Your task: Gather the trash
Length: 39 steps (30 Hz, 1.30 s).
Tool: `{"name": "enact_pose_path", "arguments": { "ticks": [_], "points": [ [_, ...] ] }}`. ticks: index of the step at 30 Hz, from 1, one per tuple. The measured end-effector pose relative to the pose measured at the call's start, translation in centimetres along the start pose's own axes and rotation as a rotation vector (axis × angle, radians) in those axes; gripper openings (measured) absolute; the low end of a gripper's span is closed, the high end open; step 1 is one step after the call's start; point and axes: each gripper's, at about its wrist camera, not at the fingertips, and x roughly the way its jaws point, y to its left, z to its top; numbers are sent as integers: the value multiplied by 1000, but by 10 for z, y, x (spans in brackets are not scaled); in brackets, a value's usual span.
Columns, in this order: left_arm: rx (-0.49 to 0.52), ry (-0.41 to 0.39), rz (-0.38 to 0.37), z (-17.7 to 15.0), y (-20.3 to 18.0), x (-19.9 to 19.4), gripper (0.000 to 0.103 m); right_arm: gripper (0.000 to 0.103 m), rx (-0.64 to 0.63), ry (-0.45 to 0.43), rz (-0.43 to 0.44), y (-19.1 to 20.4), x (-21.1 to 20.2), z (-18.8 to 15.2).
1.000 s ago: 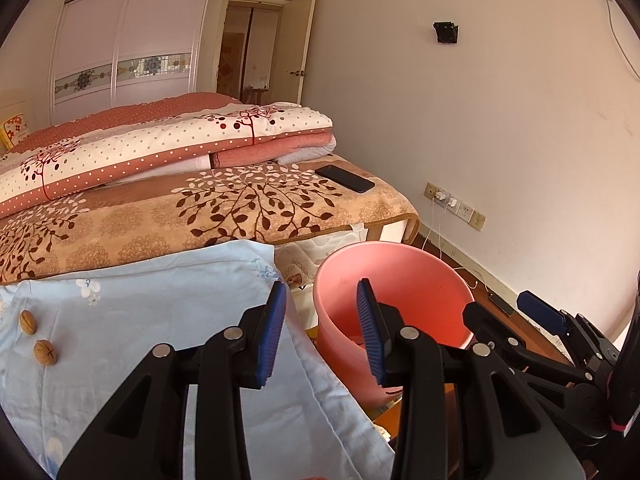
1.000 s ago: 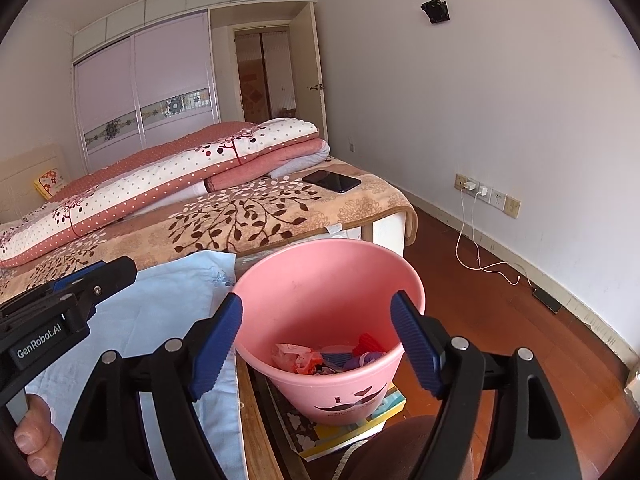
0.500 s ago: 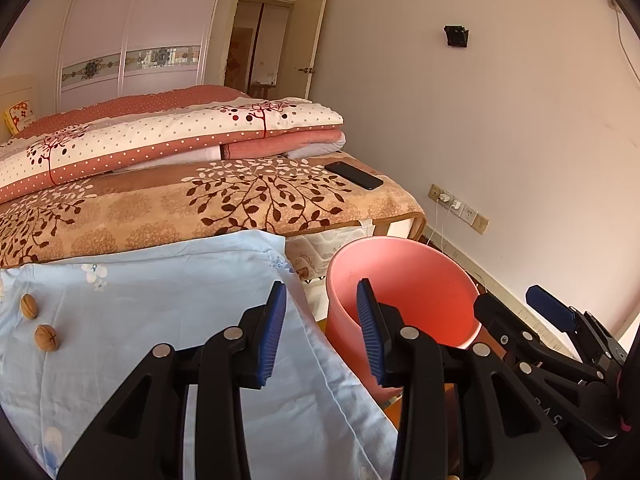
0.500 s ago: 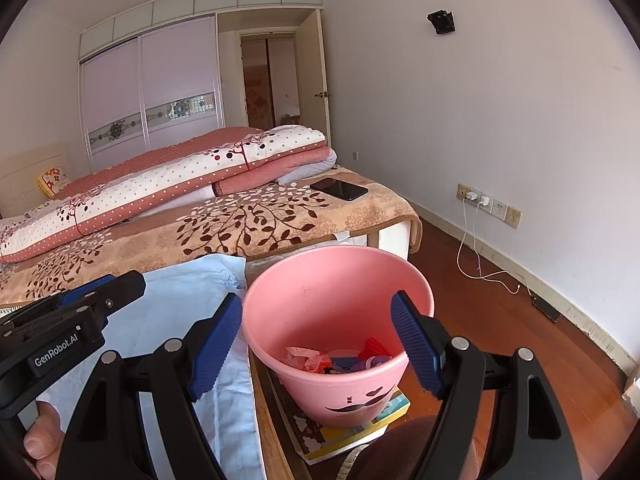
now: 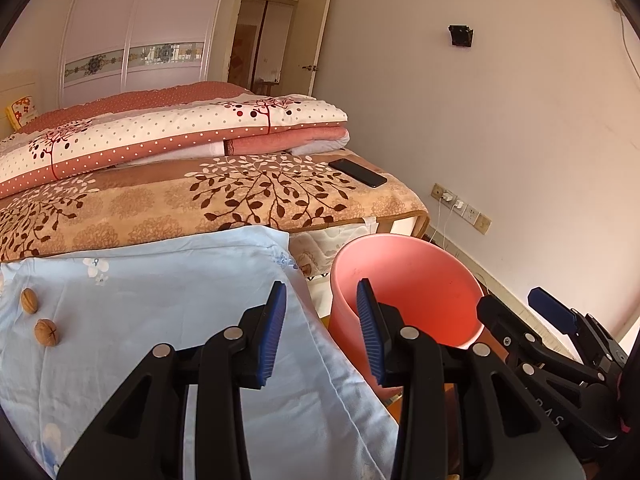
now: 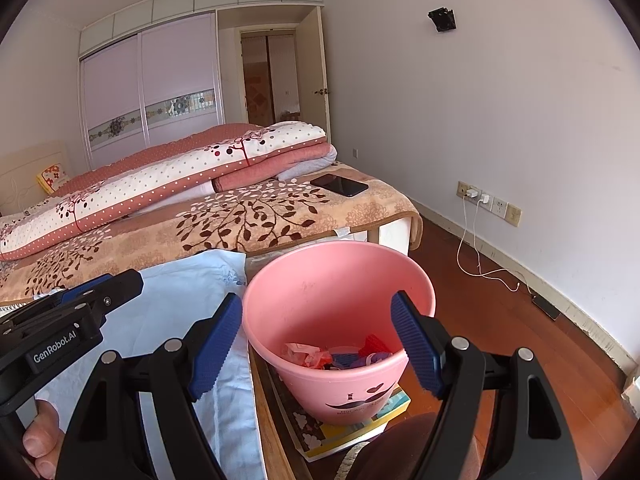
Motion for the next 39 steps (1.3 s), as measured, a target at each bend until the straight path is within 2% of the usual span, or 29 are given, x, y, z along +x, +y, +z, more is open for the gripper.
{"name": "enact_pose_path", "arguments": {
  "ticks": [39],
  "points": [
    [-7,3,1,-1,4,-3,37,75,-14,5,5,6,4,-2]
  ]
}}
